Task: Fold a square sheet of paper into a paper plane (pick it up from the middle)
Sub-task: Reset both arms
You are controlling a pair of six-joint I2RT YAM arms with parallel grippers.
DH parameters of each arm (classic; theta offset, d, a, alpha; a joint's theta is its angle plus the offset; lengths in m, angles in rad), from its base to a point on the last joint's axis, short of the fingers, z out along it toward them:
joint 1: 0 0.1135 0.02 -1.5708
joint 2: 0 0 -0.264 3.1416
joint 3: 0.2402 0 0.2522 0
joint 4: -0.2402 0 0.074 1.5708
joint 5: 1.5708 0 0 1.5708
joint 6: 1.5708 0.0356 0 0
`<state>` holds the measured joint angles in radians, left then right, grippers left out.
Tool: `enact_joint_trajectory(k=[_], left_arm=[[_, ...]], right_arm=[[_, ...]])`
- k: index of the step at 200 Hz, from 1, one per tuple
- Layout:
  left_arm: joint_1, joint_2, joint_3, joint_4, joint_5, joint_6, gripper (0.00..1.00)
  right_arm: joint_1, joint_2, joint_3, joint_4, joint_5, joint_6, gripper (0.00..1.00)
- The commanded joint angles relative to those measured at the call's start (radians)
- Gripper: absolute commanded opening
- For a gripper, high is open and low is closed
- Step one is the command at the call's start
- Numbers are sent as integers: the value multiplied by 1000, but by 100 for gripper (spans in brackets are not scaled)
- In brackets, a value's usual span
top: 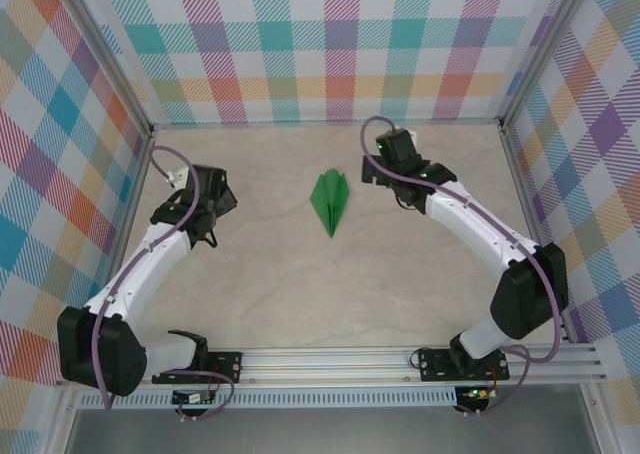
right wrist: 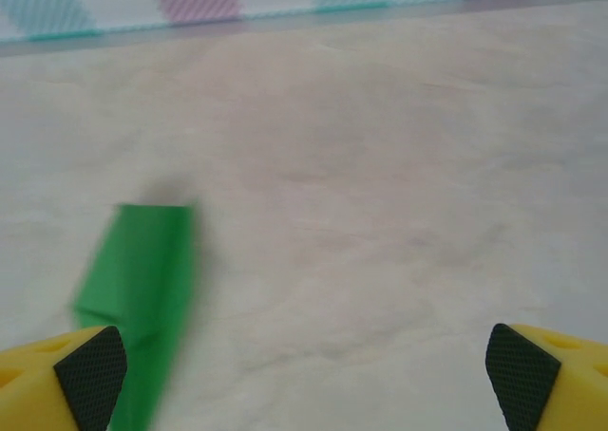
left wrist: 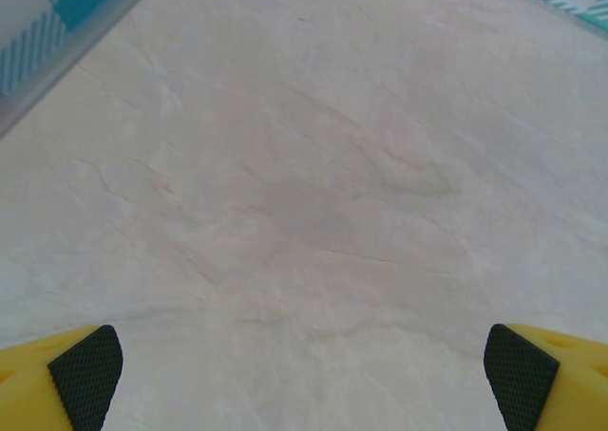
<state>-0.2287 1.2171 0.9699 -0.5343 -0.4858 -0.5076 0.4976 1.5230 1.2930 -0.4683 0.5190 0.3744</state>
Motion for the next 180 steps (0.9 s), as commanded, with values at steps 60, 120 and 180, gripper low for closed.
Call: enact_joint_trajectory(k=[60,120,180], left_arm=[[127,-71,-401,546,-69,280,100],[143,36,-567,1000,151,465,100],[178,179,-619,1319,337,489,100]], right_arm=[[-263,-280,-663,598,131,-204,100],[-316,-161,-792,959,-78,-334,100],[-419,-63,-869,1212,-306,-362,100]])
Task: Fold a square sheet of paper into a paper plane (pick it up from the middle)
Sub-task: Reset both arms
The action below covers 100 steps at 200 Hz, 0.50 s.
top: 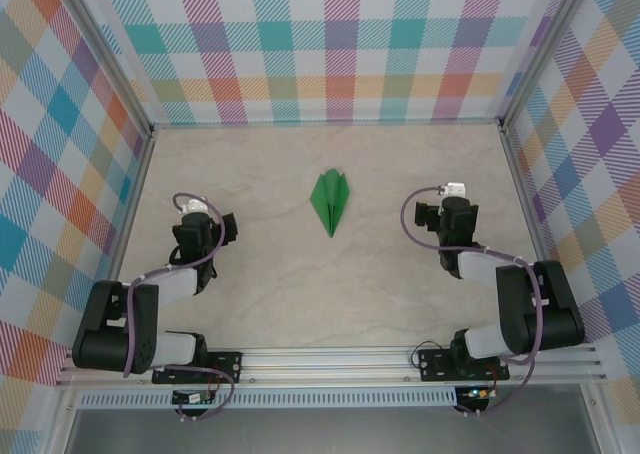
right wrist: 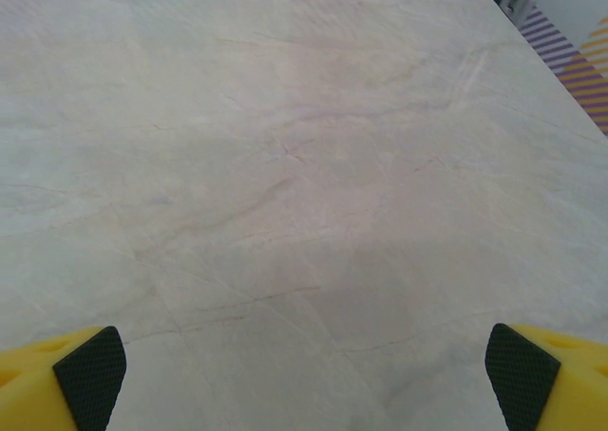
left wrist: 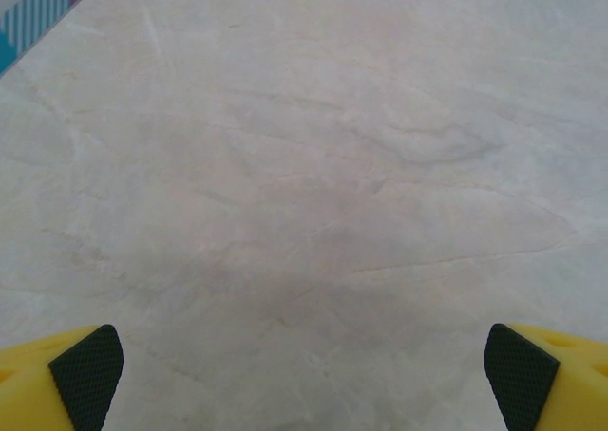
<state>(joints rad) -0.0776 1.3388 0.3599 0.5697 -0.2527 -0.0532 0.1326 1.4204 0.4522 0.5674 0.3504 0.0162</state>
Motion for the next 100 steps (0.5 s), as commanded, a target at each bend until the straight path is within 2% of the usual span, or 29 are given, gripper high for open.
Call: enact_joint_trajectory(k=[1,46,75,100], left_arm=[[27,61,-8,218,108,34,100],[38,215,33,278,135,28,100],[36,218,39,266,131,33,100],[13,218,47,253,86,46,100]], right_arm=[[-55,43,-28,179,-140,-3,100],[-84,109,-60,289,-230,-2,100],[-96,106,-53,269,-249,3,100],[-103,106,-47,258,-260,10,100]])
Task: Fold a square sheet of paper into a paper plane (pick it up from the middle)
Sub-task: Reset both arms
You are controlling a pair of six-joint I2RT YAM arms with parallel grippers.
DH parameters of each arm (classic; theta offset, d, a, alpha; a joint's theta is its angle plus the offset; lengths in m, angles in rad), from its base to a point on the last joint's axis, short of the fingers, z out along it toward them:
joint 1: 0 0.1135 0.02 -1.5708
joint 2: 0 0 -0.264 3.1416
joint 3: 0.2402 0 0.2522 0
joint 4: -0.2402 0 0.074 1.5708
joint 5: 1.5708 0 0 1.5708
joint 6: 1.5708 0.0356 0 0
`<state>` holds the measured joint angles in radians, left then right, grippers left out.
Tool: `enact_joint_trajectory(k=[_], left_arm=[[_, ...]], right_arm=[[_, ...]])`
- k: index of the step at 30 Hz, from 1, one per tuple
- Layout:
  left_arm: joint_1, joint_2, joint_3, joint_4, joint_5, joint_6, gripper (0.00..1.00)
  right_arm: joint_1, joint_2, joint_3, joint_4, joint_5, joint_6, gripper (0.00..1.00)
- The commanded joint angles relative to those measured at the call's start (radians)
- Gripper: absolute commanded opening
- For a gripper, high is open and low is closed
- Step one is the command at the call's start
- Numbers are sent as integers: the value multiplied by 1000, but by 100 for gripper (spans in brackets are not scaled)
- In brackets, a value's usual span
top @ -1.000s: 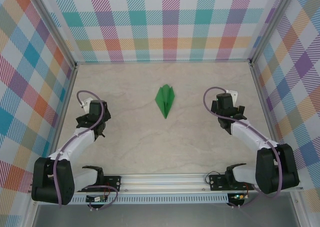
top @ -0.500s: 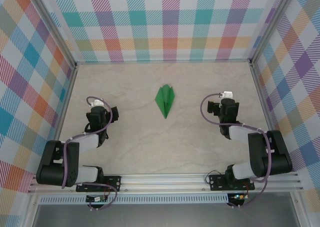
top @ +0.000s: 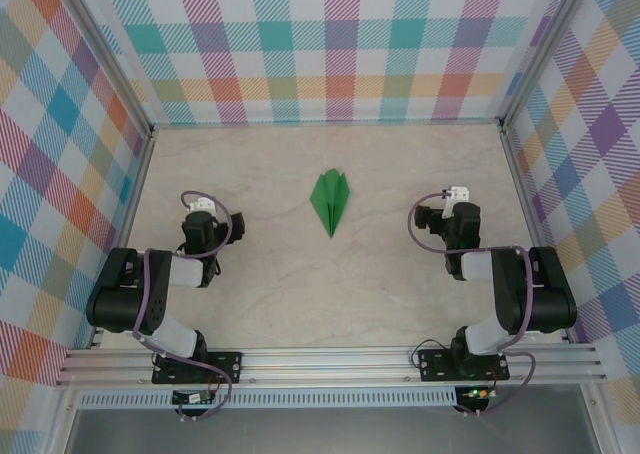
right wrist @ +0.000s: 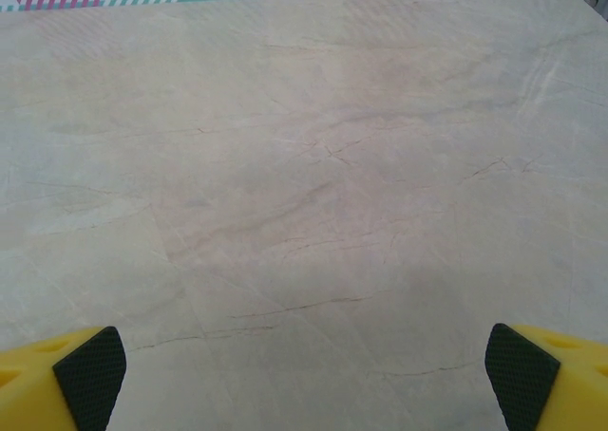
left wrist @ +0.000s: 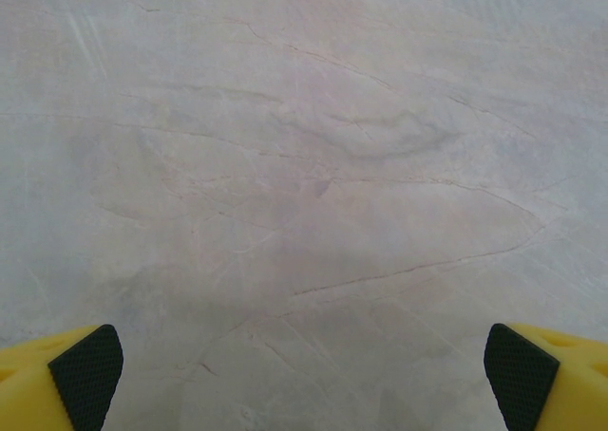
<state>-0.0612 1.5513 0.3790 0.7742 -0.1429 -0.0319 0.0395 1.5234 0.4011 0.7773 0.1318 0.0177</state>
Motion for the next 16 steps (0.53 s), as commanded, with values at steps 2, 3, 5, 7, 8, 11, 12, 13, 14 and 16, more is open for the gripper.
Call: enact_joint_trajectory(k=[2,3,5,7,8,11,12,13,14,16], left_arm=[[-9,8,44,21,8,41,100],[-9,10,51,9,44,56,100],[-8,10,57,1,75,68,100],[-8,10,58,-2,77,67,100],[-5,11,60,-3,80,66,100],[-5,14,61,-6,80,67,100],[-6,13,63,-7,79,67,100],[-6,14,64,-6,80,69,100],[-6,13,61,-6,78,68,100],[-5,12,61,-6,80,67,100]], right_arm=[[-10,3,2,49,-41,8,100],[-10,3,3,48,-41,9,100],[-11,3,4,48,-42,8,100],[-10,2,3,48,-41,8,100],[-10,3,3,48,-42,8,100],[-11,3,4,49,-42,8,100],[-11,3,2,48,-42,8,100],[-10,2,3,48,-42,8,100],[-10,2,2,48,-42,8,100],[-11,3,2,50,-42,8,100]])
